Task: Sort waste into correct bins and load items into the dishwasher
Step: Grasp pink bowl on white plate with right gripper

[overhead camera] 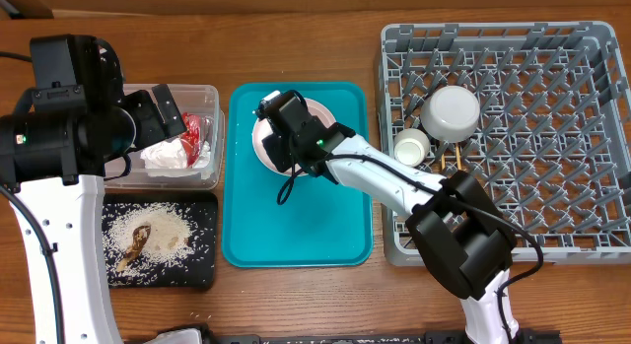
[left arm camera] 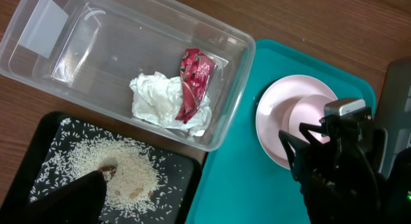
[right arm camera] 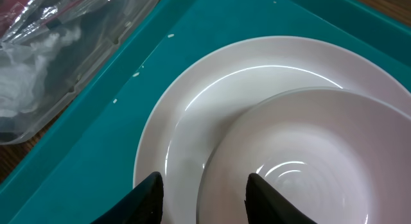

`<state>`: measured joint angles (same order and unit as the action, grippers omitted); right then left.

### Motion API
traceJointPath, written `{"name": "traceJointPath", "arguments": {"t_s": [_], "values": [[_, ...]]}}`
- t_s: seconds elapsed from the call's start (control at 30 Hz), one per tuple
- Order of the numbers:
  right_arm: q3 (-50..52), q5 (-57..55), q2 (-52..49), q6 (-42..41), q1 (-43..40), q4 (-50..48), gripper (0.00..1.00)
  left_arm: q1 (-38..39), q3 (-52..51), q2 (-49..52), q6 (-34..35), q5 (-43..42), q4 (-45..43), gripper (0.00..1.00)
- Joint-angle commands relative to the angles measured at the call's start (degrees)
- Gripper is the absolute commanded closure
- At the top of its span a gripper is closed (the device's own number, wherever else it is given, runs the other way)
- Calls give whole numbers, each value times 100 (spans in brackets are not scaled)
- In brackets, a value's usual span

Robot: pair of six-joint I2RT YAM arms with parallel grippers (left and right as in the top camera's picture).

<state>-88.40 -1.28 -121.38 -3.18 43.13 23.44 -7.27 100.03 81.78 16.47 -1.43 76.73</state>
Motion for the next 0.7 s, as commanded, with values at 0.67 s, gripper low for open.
{"name": "traceJointPath", "arguments": {"t_s": [0.67], "values": [[-63,-188,-173,-4,-11,199,82,-22,59,28,-17,39,-7,0]]}}
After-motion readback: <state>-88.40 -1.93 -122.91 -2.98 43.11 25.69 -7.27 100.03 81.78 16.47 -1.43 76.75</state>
